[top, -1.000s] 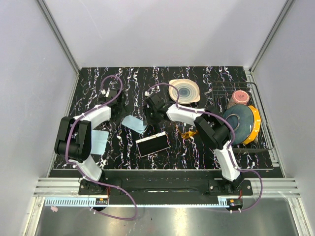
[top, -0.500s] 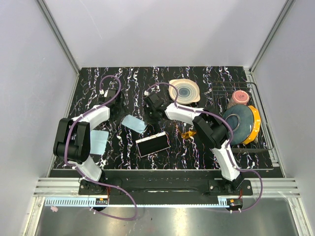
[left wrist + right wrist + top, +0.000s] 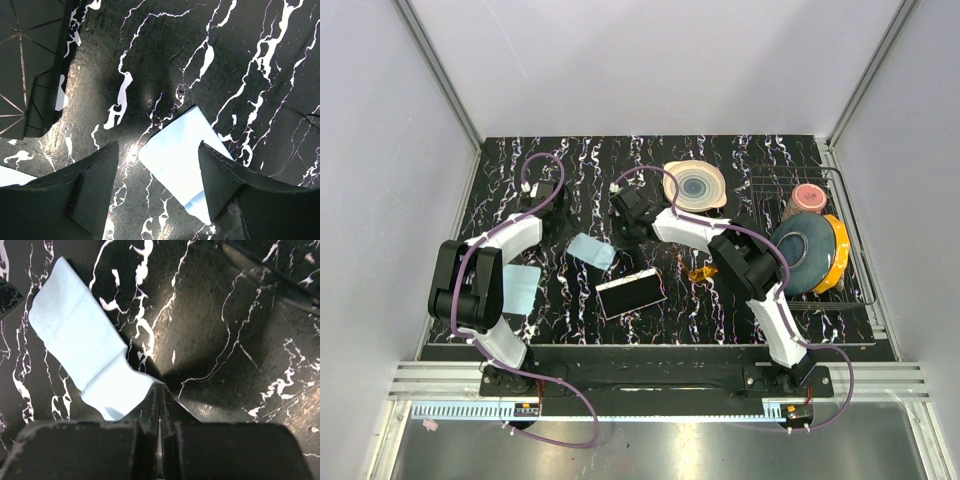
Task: Organize the sunglasses
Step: Move the folded cleaning cloth to the center of the board, then pick up the folded cleaning cloth from the center of the board.
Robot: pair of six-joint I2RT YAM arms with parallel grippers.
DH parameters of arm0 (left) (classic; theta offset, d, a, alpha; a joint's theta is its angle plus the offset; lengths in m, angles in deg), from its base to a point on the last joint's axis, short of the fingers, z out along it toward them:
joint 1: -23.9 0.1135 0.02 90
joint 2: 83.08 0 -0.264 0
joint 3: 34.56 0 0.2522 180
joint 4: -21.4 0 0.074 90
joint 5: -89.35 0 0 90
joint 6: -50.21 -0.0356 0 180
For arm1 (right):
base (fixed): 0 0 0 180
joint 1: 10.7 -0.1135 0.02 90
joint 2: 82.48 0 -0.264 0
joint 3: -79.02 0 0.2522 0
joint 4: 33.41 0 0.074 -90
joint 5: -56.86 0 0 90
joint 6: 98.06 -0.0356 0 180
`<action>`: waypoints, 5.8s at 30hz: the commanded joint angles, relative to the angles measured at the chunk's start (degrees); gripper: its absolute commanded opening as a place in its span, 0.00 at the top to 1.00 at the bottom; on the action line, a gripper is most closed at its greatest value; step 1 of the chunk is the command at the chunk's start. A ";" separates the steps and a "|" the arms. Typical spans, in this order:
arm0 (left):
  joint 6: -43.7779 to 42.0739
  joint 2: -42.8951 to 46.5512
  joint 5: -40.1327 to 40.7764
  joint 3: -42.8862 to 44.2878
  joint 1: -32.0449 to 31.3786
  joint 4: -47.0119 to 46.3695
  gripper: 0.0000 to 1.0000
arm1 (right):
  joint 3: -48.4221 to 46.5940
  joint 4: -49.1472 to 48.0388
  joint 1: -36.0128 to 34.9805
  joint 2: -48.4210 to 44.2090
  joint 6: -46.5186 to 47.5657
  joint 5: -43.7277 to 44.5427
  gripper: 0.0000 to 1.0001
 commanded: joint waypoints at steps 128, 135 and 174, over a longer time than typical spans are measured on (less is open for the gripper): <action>5.39 -7.26 -1.28 2.45 -4.35 2.60 0.98 | -11.99 12.49 -0.21 5.24 4.51 9.26 0.96; 5.21 -7.70 -1.63 2.80 -4.27 2.60 1.00 | -12.43 12.49 -0.12 4.80 4.68 9.44 0.65; 3.72 -4.89 -4.61 3.76 -4.35 1.72 1.00 | -18.94 18.47 -2.41 9.55 7.14 15.07 1.00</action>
